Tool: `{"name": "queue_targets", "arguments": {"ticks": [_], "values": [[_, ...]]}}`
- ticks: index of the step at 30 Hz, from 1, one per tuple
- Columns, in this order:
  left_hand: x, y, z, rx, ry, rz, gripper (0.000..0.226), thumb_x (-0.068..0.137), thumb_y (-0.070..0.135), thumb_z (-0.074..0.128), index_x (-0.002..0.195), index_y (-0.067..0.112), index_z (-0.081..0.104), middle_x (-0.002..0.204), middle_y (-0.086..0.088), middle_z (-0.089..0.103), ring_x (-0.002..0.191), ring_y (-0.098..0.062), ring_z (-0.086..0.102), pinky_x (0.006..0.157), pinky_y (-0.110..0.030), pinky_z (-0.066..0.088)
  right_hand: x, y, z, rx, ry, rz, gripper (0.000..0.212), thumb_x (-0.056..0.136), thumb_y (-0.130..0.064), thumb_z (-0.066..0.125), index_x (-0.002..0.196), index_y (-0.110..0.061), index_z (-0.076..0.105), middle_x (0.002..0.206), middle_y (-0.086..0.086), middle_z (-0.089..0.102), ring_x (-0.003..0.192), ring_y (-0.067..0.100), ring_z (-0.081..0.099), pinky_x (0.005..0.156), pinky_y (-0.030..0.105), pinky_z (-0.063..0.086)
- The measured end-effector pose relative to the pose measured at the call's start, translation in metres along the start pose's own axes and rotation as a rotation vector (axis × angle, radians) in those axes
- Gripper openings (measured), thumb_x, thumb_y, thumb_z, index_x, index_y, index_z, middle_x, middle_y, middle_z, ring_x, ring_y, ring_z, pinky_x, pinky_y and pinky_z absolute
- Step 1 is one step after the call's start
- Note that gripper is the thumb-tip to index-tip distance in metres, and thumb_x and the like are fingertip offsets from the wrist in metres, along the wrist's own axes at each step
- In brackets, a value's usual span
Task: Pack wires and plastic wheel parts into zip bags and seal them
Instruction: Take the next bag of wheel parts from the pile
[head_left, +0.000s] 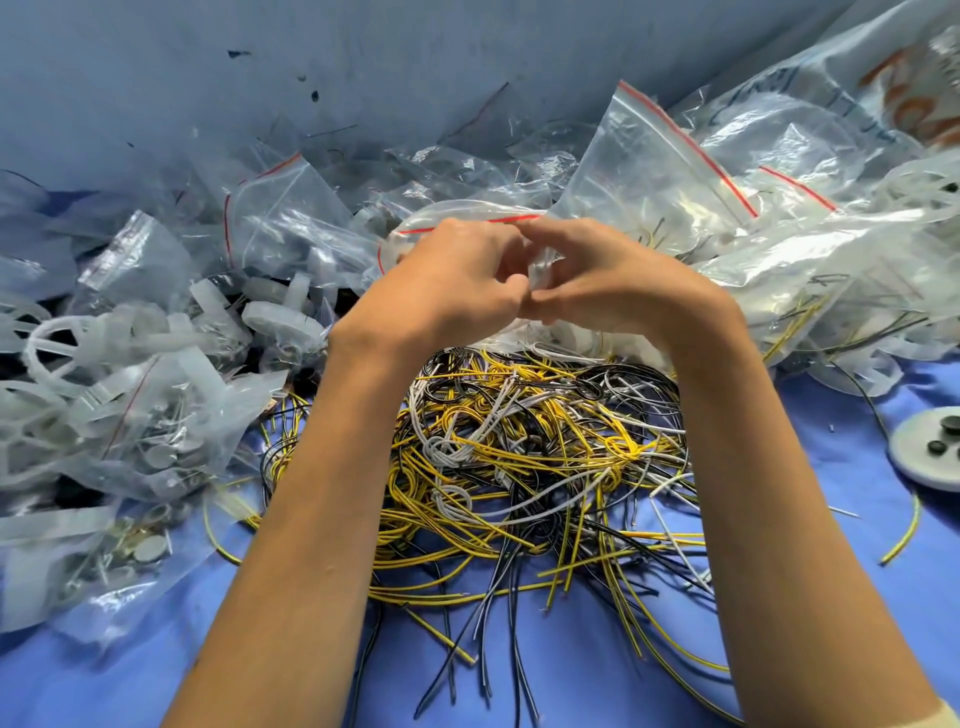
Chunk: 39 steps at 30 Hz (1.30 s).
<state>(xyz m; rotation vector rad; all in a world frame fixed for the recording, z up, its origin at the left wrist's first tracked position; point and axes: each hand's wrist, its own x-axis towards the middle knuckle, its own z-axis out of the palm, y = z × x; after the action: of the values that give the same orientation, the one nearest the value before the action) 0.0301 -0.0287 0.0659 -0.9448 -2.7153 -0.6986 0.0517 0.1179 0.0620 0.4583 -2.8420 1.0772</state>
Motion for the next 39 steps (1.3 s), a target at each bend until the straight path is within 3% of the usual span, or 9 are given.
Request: {"name": "queue_targets", "arguments": {"ticks": [8, 11, 14, 18, 21, 24, 29, 34, 39], "values": [[-0.005, -0.005, -0.012, 0.006, -0.187, -0.006, 0.016, 0.093, 0.024, 0.053, 0.103, 0.021, 0.065, 0.102, 0.000, 0.067, 0.095, -0.018, 0.059, 0.083, -0.030, 0.047, -0.002, -0.001, -0.001, -0.031, -0.005, 0.046, 0.066, 0.081, -0.014, 0.068, 0.141, -0.013, 0.040, 0.117, -0.002, 0.059, 0.076, 0.006, 0.060, 0.082, 0.035, 0.052], [-0.009, -0.007, -0.023, -0.324, -0.018, -0.010, 0.015, 0.090, 0.008, 0.055, 0.092, 0.016, 0.067, 0.087, -0.006, 0.071, 0.077, -0.016, 0.068, 0.071, -0.028, 0.055, -0.002, -0.001, -0.002, -0.016, -0.004, 0.058, 0.072, 0.083, -0.012, 0.067, 0.146, -0.012, 0.032, 0.119, -0.003, 0.057, 0.077, 0.009, 0.065, 0.083, 0.033, 0.054], [-0.008, -0.021, -0.032, -0.464, 0.250, -0.062, 0.021, 0.085, 0.004, 0.050, 0.081, 0.018, 0.065, 0.072, -0.001, 0.071, 0.054, -0.010, 0.064, 0.051, -0.016, 0.047, -0.004, 0.000, -0.002, -0.011, 0.014, 0.077, 0.075, 0.085, -0.015, 0.067, 0.149, -0.014, 0.026, 0.123, -0.005, 0.056, 0.078, 0.007, 0.065, 0.081, 0.027, 0.053], [-0.008, -0.060, -0.036, -0.421, 0.556, -0.308, 0.017, 0.078, 0.020, 0.047, 0.074, 0.024, 0.063, 0.062, 0.008, 0.069, 0.058, -0.011, 0.064, 0.063, -0.024, 0.052, -0.004, -0.002, -0.001, -0.018, 0.025, 0.086, 0.070, 0.087, -0.019, 0.066, 0.147, -0.015, 0.030, 0.119, -0.008, 0.058, 0.071, 0.001, 0.063, 0.066, 0.009, 0.047], [-0.012, -0.095, -0.027, -0.060, 0.381, -0.568, 0.019, 0.083, 0.025, 0.050, 0.091, 0.020, 0.067, 0.098, -0.010, 0.070, 0.098, -0.029, 0.063, 0.087, -0.036, 0.050, -0.005, -0.004, 0.000, -0.010, 0.023, 0.077, 0.070, 0.087, -0.018, 0.065, 0.147, -0.014, 0.029, 0.122, -0.005, 0.057, 0.072, 0.003, 0.063, 0.072, 0.014, 0.049], [-0.019, -0.112, -0.014, 0.093, 0.077, -0.675, 0.028, 0.080, 0.034, 0.056, 0.091, 0.011, 0.068, 0.106, -0.020, 0.066, 0.099, -0.036, 0.059, 0.081, -0.035, 0.045, -0.005, -0.005, 0.000, -0.009, 0.021, 0.070, 0.070, 0.088, -0.019, 0.064, 0.148, -0.014, 0.029, 0.125, -0.005, 0.056, 0.073, 0.004, 0.063, 0.074, 0.019, 0.050], [-0.017, -0.127, -0.004, 0.095, -0.105, -0.745, 0.027, 0.091, 0.033, 0.050, 0.098, 0.010, 0.062, 0.123, -0.024, 0.055, 0.114, -0.036, 0.050, 0.089, -0.036, 0.042, -0.004, -0.003, 0.001, -0.004, 0.025, 0.079, 0.069, 0.088, -0.022, 0.064, 0.148, -0.015, 0.029, 0.124, -0.007, 0.055, 0.074, 0.004, 0.064, 0.069, 0.015, 0.050], [-0.018, -0.132, -0.001, 0.122, -0.143, -0.788, 0.047, 0.093, 0.036, 0.044, 0.123, 0.002, 0.055, 0.134, -0.028, 0.046, 0.123, -0.037, 0.044, 0.095, -0.041, 0.041, -0.004, -0.002, 0.002, -0.008, 0.028, 0.079, 0.069, 0.089, -0.024, 0.063, 0.148, -0.017, 0.028, 0.122, -0.008, 0.056, 0.071, 0.002, 0.063, 0.068, 0.016, 0.050], [-0.014, -0.123, -0.005, 0.072, -0.048, -0.765, 0.049, 0.091, 0.041, 0.049, 0.111, -0.003, 0.057, 0.123, -0.028, 0.055, 0.111, -0.040, 0.054, 0.094, -0.043, 0.046, -0.003, -0.001, 0.002, -0.003, 0.027, 0.076, 0.069, 0.089, -0.025, 0.063, 0.148, -0.017, 0.028, 0.122, -0.007, 0.056, 0.073, 0.003, 0.064, 0.071, 0.019, 0.052]]}}
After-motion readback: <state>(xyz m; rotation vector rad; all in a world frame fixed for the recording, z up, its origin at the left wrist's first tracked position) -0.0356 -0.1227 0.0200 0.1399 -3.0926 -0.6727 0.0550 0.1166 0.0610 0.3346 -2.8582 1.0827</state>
